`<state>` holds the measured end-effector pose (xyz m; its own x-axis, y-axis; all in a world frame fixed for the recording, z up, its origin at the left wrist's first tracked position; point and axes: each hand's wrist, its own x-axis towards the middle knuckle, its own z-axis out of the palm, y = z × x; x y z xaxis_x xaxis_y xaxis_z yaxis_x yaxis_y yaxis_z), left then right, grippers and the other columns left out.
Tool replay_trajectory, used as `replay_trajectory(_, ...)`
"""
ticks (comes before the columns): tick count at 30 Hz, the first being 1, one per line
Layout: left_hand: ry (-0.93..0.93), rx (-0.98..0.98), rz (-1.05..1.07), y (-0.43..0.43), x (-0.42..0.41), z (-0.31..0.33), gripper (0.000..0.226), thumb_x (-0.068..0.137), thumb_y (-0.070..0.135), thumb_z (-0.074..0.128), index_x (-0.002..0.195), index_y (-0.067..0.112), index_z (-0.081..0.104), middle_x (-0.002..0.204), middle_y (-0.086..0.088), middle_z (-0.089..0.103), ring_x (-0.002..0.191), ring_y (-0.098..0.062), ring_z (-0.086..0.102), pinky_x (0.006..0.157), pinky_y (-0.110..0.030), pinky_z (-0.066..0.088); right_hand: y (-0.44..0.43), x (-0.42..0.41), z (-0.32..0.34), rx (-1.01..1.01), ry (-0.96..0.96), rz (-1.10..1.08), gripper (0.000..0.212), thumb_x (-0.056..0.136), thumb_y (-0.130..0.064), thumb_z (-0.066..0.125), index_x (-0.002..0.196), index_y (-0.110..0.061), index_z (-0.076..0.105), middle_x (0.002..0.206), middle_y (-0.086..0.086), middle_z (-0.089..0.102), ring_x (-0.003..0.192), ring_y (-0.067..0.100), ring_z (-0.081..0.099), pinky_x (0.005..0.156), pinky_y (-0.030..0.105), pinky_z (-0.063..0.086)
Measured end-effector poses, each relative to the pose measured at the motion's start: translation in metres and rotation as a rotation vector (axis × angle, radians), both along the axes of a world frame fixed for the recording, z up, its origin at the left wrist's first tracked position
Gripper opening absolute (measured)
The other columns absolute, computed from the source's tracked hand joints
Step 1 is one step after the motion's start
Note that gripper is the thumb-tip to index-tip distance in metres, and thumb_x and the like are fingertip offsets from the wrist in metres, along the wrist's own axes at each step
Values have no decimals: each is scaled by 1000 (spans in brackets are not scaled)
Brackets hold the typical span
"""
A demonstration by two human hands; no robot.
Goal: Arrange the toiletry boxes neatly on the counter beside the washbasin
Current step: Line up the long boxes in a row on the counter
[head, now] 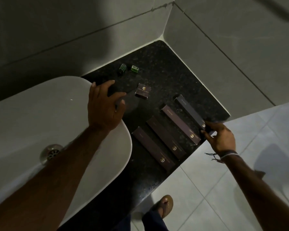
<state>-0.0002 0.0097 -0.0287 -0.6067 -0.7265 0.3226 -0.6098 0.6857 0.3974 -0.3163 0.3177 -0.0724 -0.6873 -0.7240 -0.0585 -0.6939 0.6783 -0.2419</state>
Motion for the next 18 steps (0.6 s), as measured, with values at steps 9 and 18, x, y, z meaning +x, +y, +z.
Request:
replay_trajectory(9,22,-25,7,1,0,-1,45,96,40,39,114,17,73,141,-15,56,129,-36,49,122,-50,19,-9,7,2,-7,-11,-4,43,88,-35,70,128,-19,64,107,6,66,91,24,63,74,31,50)
replay_trajectory(18,34,-34,6,-1,0,-5,42,95,38,41,112,18,73,140,-15,57,128,-35,50,120,-53,25,-10,3,8,51,-52,15,56,83,-48,70,132,-22,59,117,6,64,98,27,63,75,33,51)
